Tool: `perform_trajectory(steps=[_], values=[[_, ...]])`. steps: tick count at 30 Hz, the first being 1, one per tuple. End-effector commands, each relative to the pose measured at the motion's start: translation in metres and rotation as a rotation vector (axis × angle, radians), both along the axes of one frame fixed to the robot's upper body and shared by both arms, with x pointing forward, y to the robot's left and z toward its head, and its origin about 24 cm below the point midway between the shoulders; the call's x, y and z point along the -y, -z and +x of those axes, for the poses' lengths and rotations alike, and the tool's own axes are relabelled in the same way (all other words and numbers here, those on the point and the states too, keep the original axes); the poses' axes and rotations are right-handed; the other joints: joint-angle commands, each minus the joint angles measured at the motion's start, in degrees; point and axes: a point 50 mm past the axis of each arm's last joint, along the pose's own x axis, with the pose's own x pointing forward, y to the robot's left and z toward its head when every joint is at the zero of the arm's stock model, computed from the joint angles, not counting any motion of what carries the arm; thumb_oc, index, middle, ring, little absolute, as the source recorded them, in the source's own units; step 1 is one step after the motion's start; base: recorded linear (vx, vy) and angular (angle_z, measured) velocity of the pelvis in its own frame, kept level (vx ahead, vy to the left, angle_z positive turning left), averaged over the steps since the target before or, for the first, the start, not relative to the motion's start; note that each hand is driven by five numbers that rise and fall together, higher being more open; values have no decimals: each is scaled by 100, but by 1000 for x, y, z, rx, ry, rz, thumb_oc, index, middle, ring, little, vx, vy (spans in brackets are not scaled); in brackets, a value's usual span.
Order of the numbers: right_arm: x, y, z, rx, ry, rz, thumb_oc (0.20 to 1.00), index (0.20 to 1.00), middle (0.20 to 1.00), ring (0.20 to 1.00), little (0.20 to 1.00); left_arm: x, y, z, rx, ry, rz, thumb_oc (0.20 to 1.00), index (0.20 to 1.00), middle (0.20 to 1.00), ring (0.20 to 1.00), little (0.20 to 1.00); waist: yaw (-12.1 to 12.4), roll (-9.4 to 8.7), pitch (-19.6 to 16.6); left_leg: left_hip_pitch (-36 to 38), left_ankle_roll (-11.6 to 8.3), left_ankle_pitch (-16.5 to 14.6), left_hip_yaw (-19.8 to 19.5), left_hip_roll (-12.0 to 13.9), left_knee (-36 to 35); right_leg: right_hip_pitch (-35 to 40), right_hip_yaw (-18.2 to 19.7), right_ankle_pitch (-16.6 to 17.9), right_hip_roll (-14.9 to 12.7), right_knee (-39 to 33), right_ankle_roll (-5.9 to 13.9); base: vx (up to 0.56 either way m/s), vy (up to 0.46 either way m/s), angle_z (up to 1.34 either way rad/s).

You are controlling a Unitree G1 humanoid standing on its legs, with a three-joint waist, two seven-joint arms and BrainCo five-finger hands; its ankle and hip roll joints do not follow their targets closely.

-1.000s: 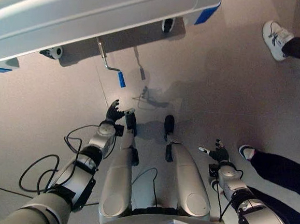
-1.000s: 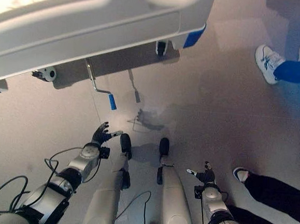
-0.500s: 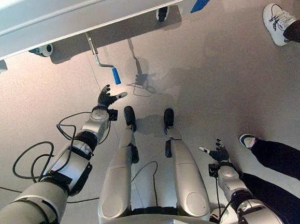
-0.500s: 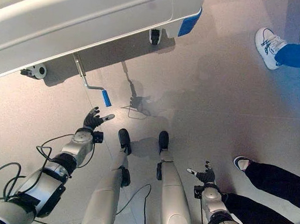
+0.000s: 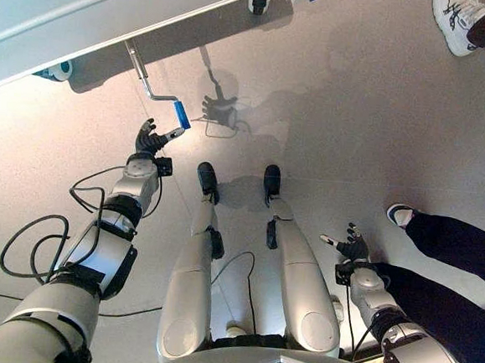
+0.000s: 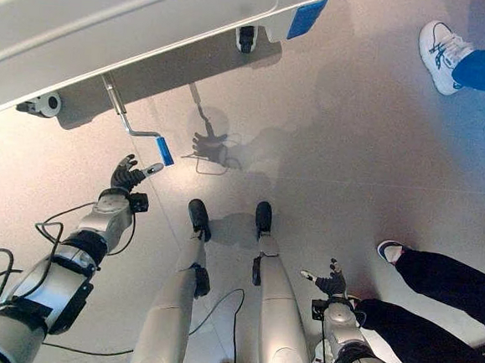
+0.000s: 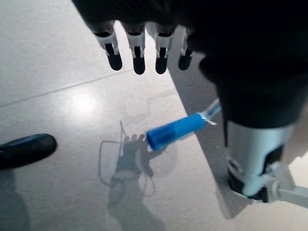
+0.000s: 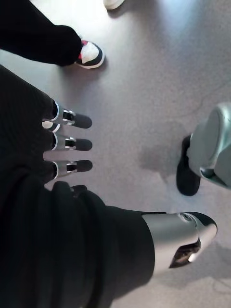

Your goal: Raise the hospital bed

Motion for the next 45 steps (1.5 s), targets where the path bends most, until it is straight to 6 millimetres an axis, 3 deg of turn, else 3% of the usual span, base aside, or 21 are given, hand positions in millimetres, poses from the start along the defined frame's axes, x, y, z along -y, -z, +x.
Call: perform_trajectory(steps=[1, 15, 27, 40, 41, 42, 45], values=[[5, 7, -16, -10, 36, 17, 1000, 1000, 1000, 1000, 1000, -5, -33, 15, 96, -45, -71, 1000, 1000, 1000, 1000, 1000, -46, -226, 80, 155, -142, -133, 12, -272, -92, 191, 203, 1598, -187, -1559, 601, 13, -30, -4], [-8, 7, -22, 28, -10, 59, 1000, 1000, 1000, 1000, 1000, 5, -88, 36, 207, -16, -28, 1000, 1000, 1000, 1000, 1000, -196, -318, 80, -147, -162, -155, 2, -224, -92, -106, 208, 1610, -152, -1599, 623, 1, -2, 0], [-11, 3, -20, 66, -10, 75, 1000, 1000, 1000, 1000, 1000, 7, -96, 39, 211, -10, -3, 1000, 1000, 1000, 1000, 1000, -320, -423, 80, -419, -177, -149, 26, -181, -92, -402, 252, 1638, -115, -1605, 632, 4, -8, 0], [-16, -4, -19, 130, -12, 99, 1000, 1000, 1000, 1000, 1000, 23, -115, 45, 275, 10, -37, 1000, 1000, 1000, 1000, 1000, -442, -509, 80, -729, -173, -158, 34, -164, -92, -781, 278, 1674, -90, -1587, 650, 0, -3, -1], [-16, -5, -20, 135, -16, 99, 1000, 1000, 1000, 1000, 1000, 22, -118, 45, 286, 10, -38, 539, 539, 539, 539, 539, -460, -528, 80, -768, -173, -165, 61, -165, -92, -810, 283, 1682, -81, -1607, 658, 0, 0, 0], [-16, -5, -19, 137, -15, 99, 1000, 1000, 1000, 1000, 1000, 23, -120, 46, 296, 8, -46, 200, 200, 200, 200, 200, -464, -533, 80, -782, -172, -169, 58, -166, -92, -829, 280, 1684, -76, -1611, 658, 0, -14, -4], [-16, -6, -20, 145, -14, 97, 1000, 1000, 1000, 1000, 1000, 25, -122, 46, 306, 16, -63, 200, 200, 200, 200, 200, -468, -533, 80, -824, -168, -173, 54, -162, -92, -881, 274, 1680, -56, -1610, 656, 3, -3, -1]])
